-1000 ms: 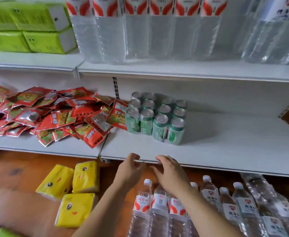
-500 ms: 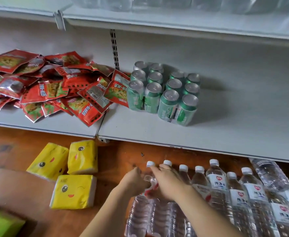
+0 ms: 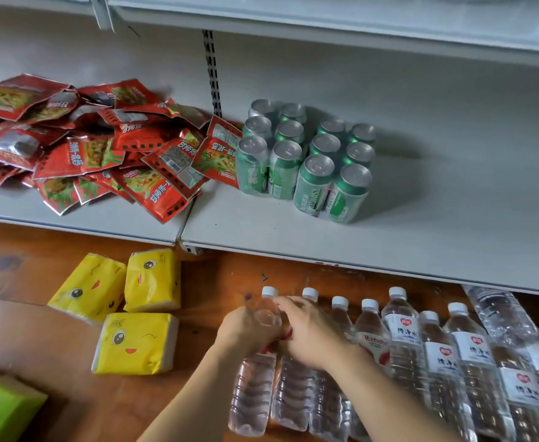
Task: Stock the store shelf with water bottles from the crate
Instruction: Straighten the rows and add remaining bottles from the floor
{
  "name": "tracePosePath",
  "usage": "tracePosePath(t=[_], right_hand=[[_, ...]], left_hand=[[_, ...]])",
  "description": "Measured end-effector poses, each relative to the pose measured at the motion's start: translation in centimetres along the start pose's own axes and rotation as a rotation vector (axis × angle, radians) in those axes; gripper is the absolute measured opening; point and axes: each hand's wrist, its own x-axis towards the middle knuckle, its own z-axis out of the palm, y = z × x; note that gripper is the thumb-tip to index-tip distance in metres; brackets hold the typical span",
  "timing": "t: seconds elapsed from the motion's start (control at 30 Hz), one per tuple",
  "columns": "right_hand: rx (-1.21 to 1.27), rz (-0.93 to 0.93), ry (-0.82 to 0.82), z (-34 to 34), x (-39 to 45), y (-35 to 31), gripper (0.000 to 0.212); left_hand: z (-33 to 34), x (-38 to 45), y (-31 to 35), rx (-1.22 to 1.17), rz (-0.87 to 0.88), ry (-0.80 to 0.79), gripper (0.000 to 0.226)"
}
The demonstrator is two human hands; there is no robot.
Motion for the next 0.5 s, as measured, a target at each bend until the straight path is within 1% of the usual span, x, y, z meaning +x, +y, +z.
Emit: tracePosePath(t=[0.03, 0.1, 0.17, 0.27, 0.33, 0.43, 0.5], right_hand=[[0.019, -0.010, 0.015, -0.3, -0.2, -0.2, 0.075], [0.050, -0.021, 0.049, -1.2, -0.5, -0.8, 0.075], [0.082, -0.014, 0.090, -2.1, -0.9, -1.4, 0.080], [0.152, -0.015, 0.150, -3.0, -1.8, -2.5, 0.084], [0.212, -0.031, 0.201, -3.3, -2.3, -3.2, 0.088], [0.305, -0.069, 0.299, -3.7, -2.9, -4.0, 0.100], [0.355, -0.118, 0.392, -4.2, -3.1, -4.5, 0.106]], left_hand=[[-0.2, -0.1, 0.0, 0.018, 0.036, 0.018, 0.044], [-1.0, -0.8, 0.0, 0.002, 0.104, 0.055, 0.030], [-1.9, -1.5, -0.2, -0.112, 0.167, 0.129, 0.026], [-3.3, -2.6, 0.2, -0.259, 0.277, 0.264, 0.029], [-4.3, -3.4, 1.0, -0.316, 0.346, 0.370, 0.038], [-6.2, -4.9, 3.1, -0.348, 0.432, 0.505, 0.041], [-7.6, -5.8, 4.6, -0.347, 0.486, 0.579, 0.047]])
